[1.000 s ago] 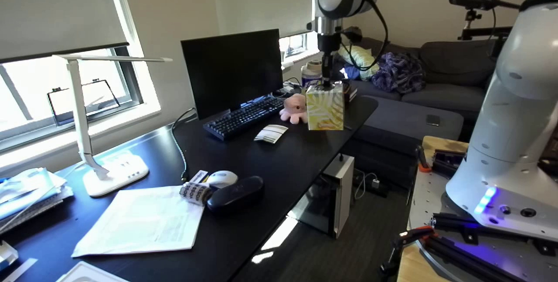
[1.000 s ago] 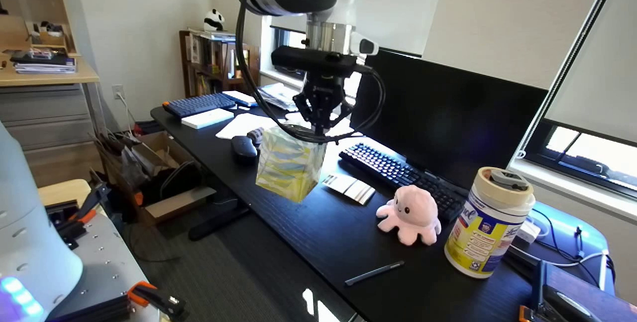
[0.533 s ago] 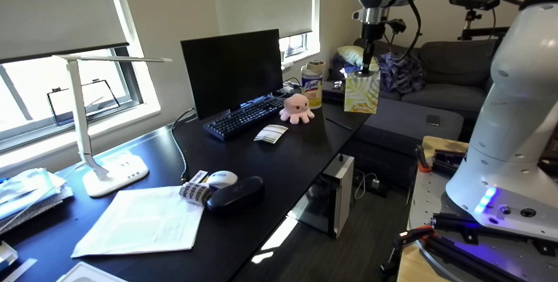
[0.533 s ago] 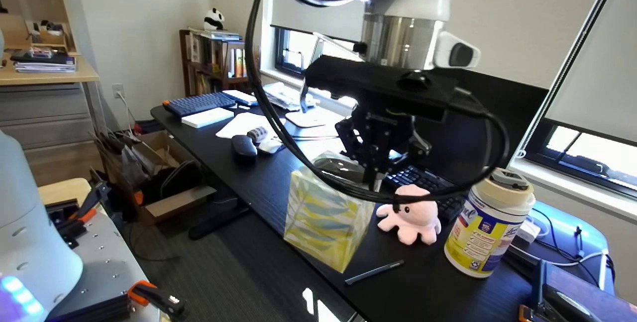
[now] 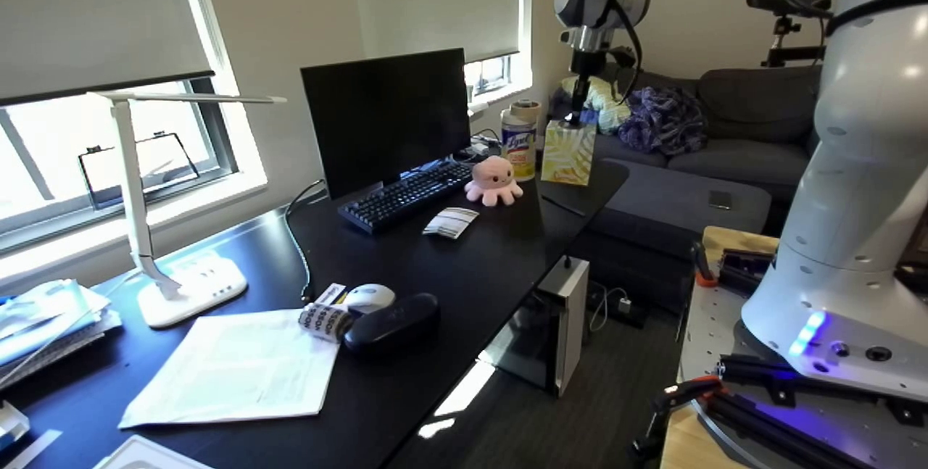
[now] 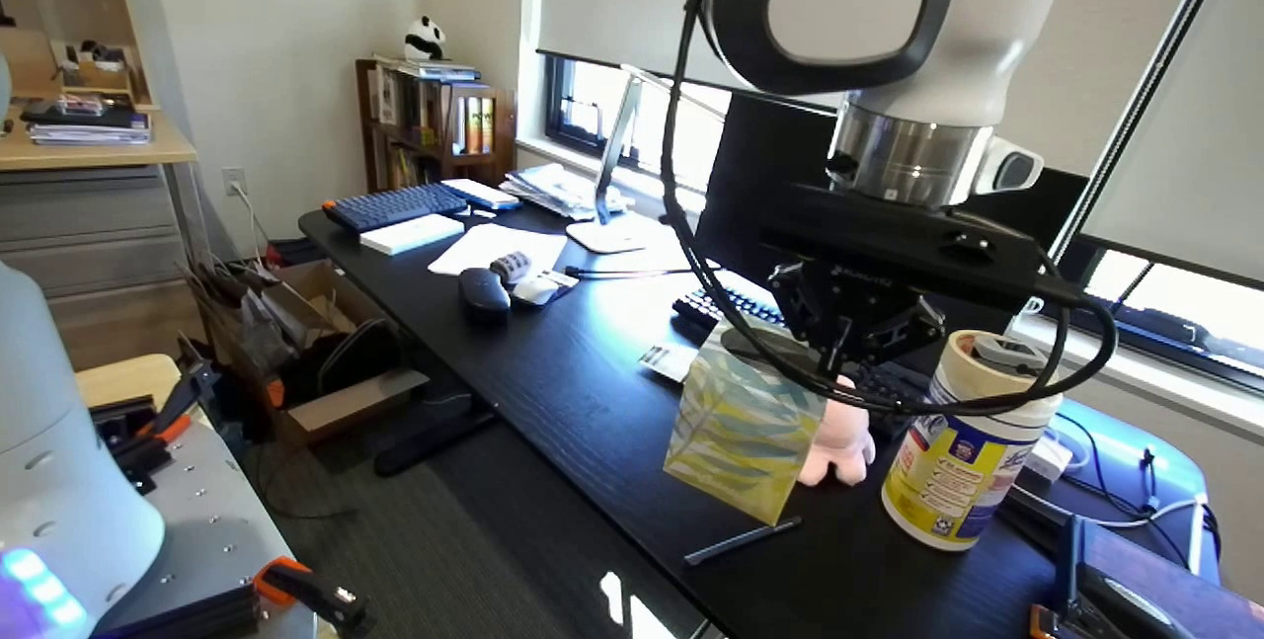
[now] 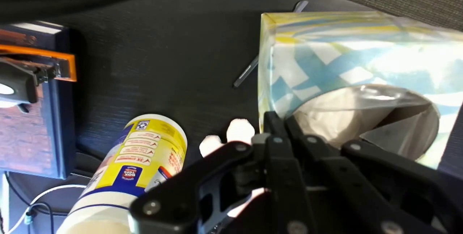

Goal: Move the octopus plush toy and the tissue box to the right side of the desk

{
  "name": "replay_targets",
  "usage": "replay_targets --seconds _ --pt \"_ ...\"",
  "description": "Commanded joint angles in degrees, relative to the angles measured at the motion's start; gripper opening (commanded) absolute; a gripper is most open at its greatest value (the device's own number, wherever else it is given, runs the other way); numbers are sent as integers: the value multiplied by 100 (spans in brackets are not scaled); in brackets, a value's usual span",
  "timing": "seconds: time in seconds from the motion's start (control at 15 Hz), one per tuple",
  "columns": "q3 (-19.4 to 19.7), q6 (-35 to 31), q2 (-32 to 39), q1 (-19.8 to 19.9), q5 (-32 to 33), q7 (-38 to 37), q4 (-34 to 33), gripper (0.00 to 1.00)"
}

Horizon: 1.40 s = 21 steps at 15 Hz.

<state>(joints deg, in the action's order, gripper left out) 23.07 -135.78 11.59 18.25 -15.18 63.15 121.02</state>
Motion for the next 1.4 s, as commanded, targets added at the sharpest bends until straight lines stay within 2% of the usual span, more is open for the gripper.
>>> replay_targets --seconds 0.0,0.33,0.6,0.93,1.33 --pt "-448 308 1143 461 -33 -122 -1127 4" --pt "-533 382 2016 799 499 -1186 -1977 4" --pt "-579 536 2215 1081 732 -1737 -2291 4" --pt "-747 517 2304 1411 726 -1865 -2567 4" --pt "-903 72 2544 1460 934 -1804 -2717 4"
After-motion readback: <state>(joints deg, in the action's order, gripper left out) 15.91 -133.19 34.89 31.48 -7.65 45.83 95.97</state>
